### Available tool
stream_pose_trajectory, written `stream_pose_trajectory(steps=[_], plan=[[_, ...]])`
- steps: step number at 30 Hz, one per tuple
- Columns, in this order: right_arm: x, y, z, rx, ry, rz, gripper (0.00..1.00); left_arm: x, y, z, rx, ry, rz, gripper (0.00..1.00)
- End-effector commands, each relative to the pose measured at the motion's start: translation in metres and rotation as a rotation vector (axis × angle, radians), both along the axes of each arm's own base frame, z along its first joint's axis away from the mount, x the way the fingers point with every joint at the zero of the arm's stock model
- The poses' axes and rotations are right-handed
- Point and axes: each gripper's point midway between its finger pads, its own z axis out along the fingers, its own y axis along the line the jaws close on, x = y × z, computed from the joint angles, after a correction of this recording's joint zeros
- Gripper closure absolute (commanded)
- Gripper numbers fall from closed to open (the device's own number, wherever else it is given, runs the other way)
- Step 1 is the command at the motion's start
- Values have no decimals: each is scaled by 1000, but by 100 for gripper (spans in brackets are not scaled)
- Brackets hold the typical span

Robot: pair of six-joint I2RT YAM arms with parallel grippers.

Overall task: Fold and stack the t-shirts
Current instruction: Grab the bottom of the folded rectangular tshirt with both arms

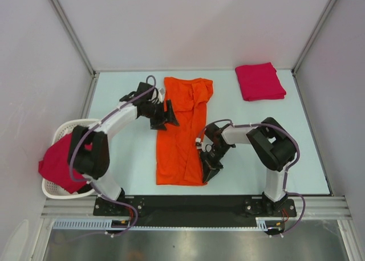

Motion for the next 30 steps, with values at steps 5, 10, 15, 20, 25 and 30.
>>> stream_pose_trajectory(steps=[5,10,15,20,25,30], plan=[[-52,-39,-3,-326,249,-47,74,88,-67,43,-95,-170,-56,22],[-4,-32,38,-330,6,-60,34,126,-79,73,-107,-279,-68,16],[60,-40,77,-346,-190,-158,13,150,-76,70,-49,-298,-67,17],[119,-43,92,-242,-285,-313,0,183,-64,65,1,-307,-17,14],[158,-59,84,-257,-313,-395,0,198,-75,42,25,-298,-21,12],[187,-63,80,-255,-329,-433,0,202,-83,24,165,-355,-65,7]])
